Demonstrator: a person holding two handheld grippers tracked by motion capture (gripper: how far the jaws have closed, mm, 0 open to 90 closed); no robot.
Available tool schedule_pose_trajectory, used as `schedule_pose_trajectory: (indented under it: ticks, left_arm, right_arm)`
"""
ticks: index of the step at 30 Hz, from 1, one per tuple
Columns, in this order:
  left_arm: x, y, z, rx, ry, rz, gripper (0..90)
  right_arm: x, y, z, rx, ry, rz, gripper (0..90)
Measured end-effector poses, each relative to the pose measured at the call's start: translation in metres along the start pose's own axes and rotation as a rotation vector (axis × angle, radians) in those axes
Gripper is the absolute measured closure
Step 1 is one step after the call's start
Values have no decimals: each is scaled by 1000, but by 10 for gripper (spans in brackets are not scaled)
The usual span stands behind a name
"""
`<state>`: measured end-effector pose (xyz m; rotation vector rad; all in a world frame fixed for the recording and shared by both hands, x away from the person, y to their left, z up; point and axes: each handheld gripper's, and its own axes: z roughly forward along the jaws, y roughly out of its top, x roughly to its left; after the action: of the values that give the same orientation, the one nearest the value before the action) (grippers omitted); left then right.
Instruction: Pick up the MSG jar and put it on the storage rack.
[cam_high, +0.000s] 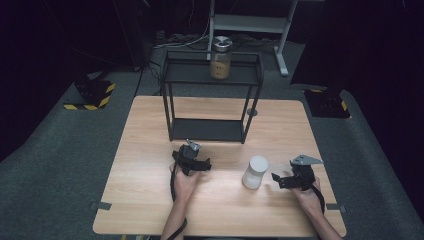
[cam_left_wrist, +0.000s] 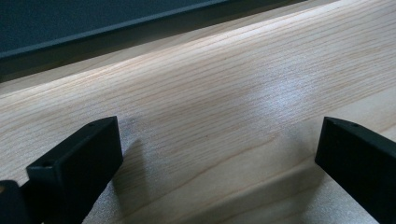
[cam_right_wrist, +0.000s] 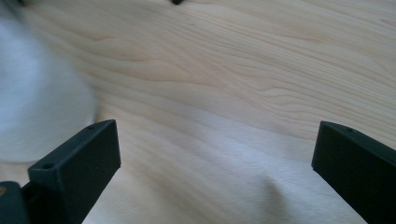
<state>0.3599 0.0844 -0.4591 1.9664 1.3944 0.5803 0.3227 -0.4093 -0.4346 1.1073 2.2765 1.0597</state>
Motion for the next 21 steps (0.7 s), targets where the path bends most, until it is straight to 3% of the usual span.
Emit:
schedule_pose_trajectory:
  ticks: [10,21]
  left_arm:
    - [0,0,0,0,0,0,6]
    - [0,0,0,0,0,0,6]
  right_arm:
    - [26,1,-6,2,110,-102,14]
    - [44,3,-2,-35,170,-134,19]
